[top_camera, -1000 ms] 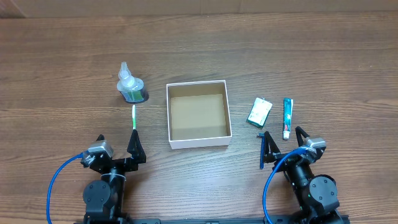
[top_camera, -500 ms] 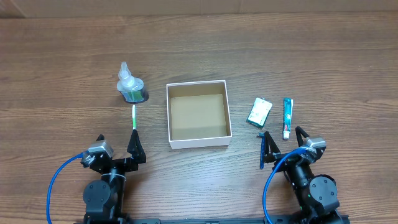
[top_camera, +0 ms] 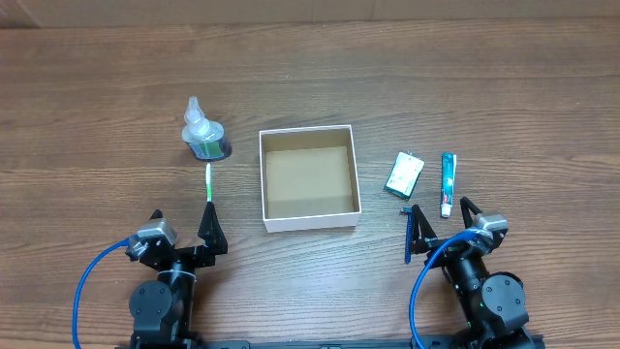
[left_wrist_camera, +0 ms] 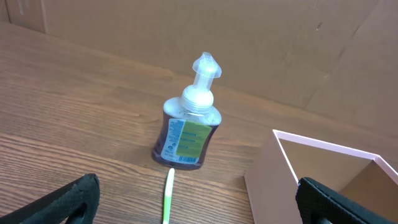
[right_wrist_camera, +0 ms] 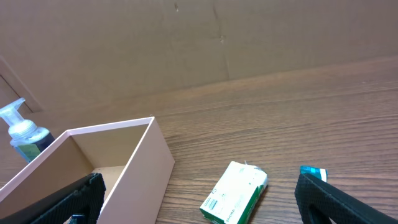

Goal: Pack container

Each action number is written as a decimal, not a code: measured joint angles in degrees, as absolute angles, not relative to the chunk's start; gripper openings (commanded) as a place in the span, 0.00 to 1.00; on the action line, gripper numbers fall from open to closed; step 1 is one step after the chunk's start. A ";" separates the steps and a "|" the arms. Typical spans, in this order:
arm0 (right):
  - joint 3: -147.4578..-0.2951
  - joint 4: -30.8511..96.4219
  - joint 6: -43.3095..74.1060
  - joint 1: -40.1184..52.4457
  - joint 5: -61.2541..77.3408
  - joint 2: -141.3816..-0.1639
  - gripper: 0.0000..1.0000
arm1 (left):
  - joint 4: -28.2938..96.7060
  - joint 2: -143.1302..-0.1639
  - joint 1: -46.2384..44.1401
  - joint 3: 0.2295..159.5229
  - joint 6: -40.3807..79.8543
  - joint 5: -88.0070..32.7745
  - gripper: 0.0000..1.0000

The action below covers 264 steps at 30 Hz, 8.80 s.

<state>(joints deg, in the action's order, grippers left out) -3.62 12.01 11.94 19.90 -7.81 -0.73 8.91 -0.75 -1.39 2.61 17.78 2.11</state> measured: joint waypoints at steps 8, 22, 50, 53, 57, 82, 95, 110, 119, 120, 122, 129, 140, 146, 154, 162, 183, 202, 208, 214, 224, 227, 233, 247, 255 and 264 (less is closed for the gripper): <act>-3.62 12.03 11.92 19.90 -7.79 -0.73 1.00 | 8.91 -0.75 -1.39 2.61 17.78 2.11 1.00; -3.62 12.01 11.94 19.92 -7.79 -0.73 1.00 | 8.91 -0.75 -1.39 2.61 17.78 2.11 1.00; -56.29 52.51 12.16 19.88 -11.64 -41.41 1.00 | 8.86 -0.75 -1.39 2.57 17.78 2.11 1.00; -69.76 62.46 12.19 19.88 -6.07 -56.95 1.00 | 8.78 -0.73 -1.39 2.55 17.78 2.09 1.00; -77.41 62.72 12.19 19.88 2.46 -72.20 1.00 | 8.78 -0.75 -1.39 2.55 17.78 2.11 1.00; -77.45 61.08 42.26 17.28 -7.16 -101.14 0.88 | 8.75 -0.75 -1.39 2.55 17.78 2.11 1.00; -76.42 57.95 37.67 14.66 -4.56 -107.07 0.90 | 8.75 -0.75 -1.39 2.55 17.78 2.11 1.00; -71.55 48.05 35.16 14.70 -4.51 -111.87 0.66 | 8.78 -0.75 -1.39 2.55 17.78 2.11 1.00; -71.68 51.48 34.26 14.72 -5.65 -111.87 0.49 | 8.75 -0.75 -1.39 2.55 17.78 2.11 1.00; -71.81 52.31 34.28 14.70 -6.04 -111.85 0.49 | 8.75 -0.75 -1.39 2.55 17.78 2.11 1.00; -72.77 56.29 34.26 14.70 -7.53 -111.81 0.49 | 8.75 -0.75 -1.39 2.55 17.78 2.11 1.00; -87.05 70.59 31.38 17.56 -9.91 -105.58 0.49 | 8.75 -0.75 -1.39 2.55 17.78 2.11 1.00; -98.78 72.05 30.48 39.11 -10.39 -95.61 0.49 | 8.75 -0.75 -1.39 2.55 17.78 2.11 1.00; -98.00 67.48 31.38 40.60 -10.33 -103.55 0.49 | 8.75 -0.75 -1.39 2.55 17.78 2.11 1.00; -97.45 64.36 31.48 40.60 -9.23 -110.74 0.49 | 8.75 -0.75 -1.39 2.55 17.78 2.11 1.00; -97.41 63.81 31.48 40.60 -9.19 -118.61 0.49 | 8.75 -0.75 -1.39 2.55 17.78 2.11 1.00; -99.33 73.32 31.29 40.64 -11.31 -101.62 0.95 | 8.75 -0.75 -1.39 2.55 17.78 2.11 1.00; -85.41 76.86 26.59 7.51 -15.22 -87.05 0.93 | 8.75 -0.75 -1.39 2.52 17.78 2.11 1.00; -65.54 56.88 23.42 5.72 -10.66 -87.15 0.95 | 8.73 -0.73 -1.39 2.50 17.78 2.11 1.00; -47.37 38.11 22.52 5.69 -9.58 -87.18 0.93 | 8.73 -0.75 -1.39 2.50 17.78 2.09 1.00; -43.16 30.15 16.12 5.67 -9.39 -87.18 0.79 | 8.73 -0.75 -1.39 2.50 17.78 2.09 1.00; -43.16 27.88 15.42 5.67 -9.41 -87.18 0.79 | 8.73 -0.75 -1.39 2.50 17.76 2.11 1.00; -43.09 23.35 13.82 5.65 -9.39 -89.17 0.88 | 8.73 -0.75 -1.39 2.50 17.78 2.09 1.00; -44.05 23.20 13.63 4.67 -9.89 -94.15 0.48 | 8.73 -0.75 -1.39 2.50 17.78 2.11 1.00; -46.33 28.34 15.92 3.36 -9.93 -94.78 0.19 | 8.73 -0.75 -1.39 2.50 17.78 2.11 1.00; -50.22 37.26 16.40 3.36 -7.09 -94.80 0.15 | 8.73 -0.75 -1.39 2.50 17.76 2.11 1.00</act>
<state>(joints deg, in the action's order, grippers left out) -50.22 37.26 16.40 3.36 -7.09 -94.80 8.73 -0.75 -1.39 2.50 17.76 2.11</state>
